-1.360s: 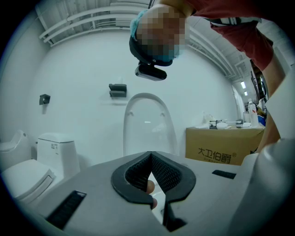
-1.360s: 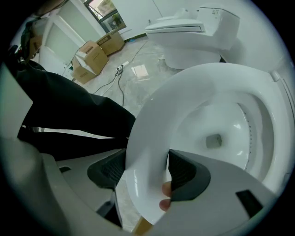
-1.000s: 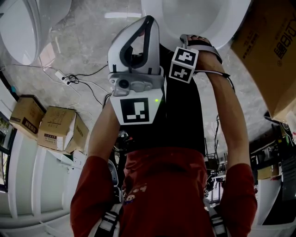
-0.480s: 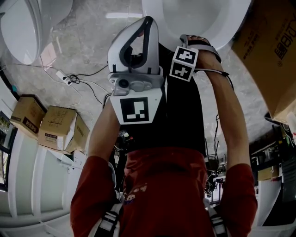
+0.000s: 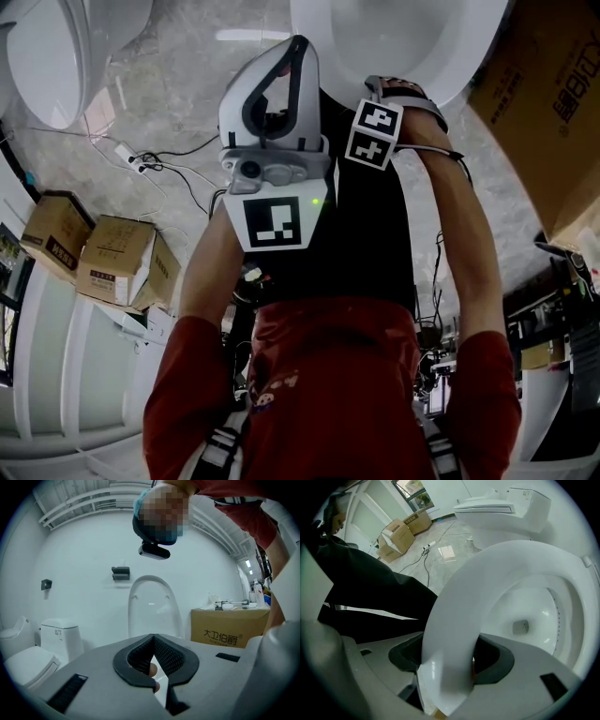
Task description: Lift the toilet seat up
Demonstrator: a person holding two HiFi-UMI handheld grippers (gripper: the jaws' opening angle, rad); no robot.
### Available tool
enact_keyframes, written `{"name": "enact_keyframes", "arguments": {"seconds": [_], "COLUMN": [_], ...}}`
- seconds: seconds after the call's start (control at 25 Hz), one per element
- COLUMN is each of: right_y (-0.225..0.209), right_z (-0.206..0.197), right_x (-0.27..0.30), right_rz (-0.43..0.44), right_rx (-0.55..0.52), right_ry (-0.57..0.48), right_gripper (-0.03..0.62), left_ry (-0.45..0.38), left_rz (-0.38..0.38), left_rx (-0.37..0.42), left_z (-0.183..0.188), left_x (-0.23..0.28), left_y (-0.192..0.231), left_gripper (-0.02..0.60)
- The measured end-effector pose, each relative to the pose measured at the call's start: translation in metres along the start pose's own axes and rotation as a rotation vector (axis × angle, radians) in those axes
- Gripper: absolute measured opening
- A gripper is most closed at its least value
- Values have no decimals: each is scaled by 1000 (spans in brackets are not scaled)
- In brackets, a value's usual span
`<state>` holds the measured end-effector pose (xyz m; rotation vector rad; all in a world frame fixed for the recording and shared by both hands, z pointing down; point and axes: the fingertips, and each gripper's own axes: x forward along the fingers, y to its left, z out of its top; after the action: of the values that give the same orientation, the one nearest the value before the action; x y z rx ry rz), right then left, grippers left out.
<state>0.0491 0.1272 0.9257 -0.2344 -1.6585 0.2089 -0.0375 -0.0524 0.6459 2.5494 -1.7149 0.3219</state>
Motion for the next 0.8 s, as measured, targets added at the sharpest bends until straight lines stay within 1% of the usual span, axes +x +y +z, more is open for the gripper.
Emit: {"name": "enact_keyframes", "arguments": {"seconds": [0.32,0.8], "right_y": [7,16], "right_z": [4,9], "right_x": [-23,-60], "right_rz": [11,17], "right_rx": [7,15], "right_ry": [-14,-31], "right_gripper": [272,272], "left_ry": [-18,-48], "left_rz": [7,20], "left_rx": [11,8], "left_z": [21,57], "left_x": [0,-7], "left_y": [5,11], "left_gripper": [8,8]}}
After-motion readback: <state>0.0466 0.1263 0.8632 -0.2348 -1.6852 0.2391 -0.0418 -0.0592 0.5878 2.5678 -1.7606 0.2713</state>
